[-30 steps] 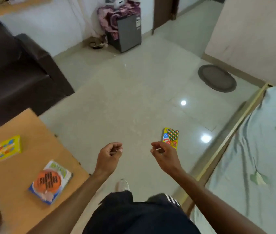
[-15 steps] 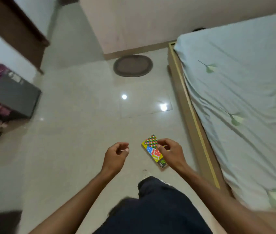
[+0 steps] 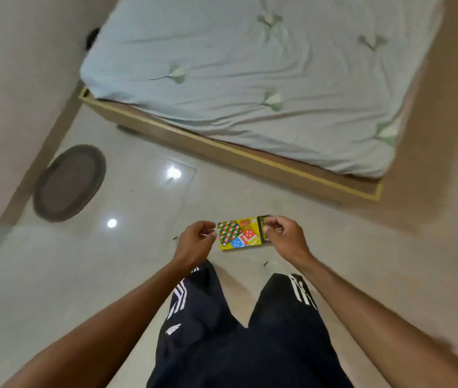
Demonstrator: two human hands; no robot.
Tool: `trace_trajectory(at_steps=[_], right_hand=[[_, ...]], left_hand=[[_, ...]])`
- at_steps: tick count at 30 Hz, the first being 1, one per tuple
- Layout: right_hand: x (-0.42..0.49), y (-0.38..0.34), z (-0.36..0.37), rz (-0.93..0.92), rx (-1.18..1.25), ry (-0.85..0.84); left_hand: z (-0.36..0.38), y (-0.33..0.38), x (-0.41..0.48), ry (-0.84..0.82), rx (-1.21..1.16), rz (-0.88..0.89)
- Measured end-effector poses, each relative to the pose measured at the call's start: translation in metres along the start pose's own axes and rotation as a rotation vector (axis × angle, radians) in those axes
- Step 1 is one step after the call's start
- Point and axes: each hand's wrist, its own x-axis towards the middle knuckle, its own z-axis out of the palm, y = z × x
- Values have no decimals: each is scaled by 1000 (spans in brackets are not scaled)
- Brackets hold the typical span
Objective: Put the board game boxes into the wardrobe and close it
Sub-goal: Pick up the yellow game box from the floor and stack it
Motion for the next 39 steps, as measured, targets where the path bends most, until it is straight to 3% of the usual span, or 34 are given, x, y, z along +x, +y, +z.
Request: trace_trajectory(at_steps=[8,20,25,29,32,39], right_hand=[[-3,81,108,349,346,350],[187,376,344,505,454,471],[261,449,399,533,481,506],[296,468,419,506,486,586],[305,466,416,536,541,634],[233,388,357,433,466,690]], left_hand=[[20,-77,117,-443,489,176],[227,-317,379,-569,889,386],[292,-360,464,-487,925,504],[324,-367,497,-564,961,440],[326,-357,503,-583,846,375],[268,-297,420,-603,620,386]])
